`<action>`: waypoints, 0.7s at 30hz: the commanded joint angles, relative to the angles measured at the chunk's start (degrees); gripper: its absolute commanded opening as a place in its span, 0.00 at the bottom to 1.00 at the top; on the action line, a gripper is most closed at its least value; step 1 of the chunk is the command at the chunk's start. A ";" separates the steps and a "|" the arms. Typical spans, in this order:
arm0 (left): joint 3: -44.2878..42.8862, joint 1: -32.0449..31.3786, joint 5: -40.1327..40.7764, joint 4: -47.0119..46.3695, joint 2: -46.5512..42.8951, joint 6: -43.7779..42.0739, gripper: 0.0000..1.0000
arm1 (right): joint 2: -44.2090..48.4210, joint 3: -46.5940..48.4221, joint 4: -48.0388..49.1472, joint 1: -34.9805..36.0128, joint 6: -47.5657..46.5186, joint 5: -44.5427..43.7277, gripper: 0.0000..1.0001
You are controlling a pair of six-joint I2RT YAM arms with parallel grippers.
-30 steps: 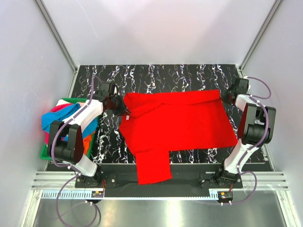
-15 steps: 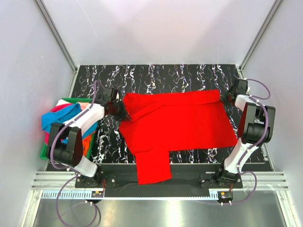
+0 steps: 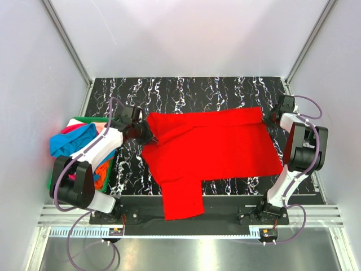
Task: Fold and stack the t-shirts
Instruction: Fold the tshirt
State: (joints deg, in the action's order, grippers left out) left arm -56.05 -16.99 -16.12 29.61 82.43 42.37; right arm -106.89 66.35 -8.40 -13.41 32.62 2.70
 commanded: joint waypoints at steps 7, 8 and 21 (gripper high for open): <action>5.34 -2.96 4.60 -2.80 -0.09 1.84 0.00 | -2.79 3.96 -4.16 -0.21 -0.19 -4.72 0.00; 5.43 -3.04 4.95 -2.80 0.18 1.67 0.00 | -3.14 4.31 -4.86 -0.21 0.07 -5.50 0.00; -0.19 -2.87 9.87 2.29 -1.04 -0.01 0.00 | 0.72 8.18 -6.63 -0.39 -2.30 -3.14 0.00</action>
State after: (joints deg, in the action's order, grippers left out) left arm -51.72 -19.97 -9.19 30.39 83.64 43.35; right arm -109.78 71.90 -15.31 -13.45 31.51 -0.93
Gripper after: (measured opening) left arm 0.012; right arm 0.010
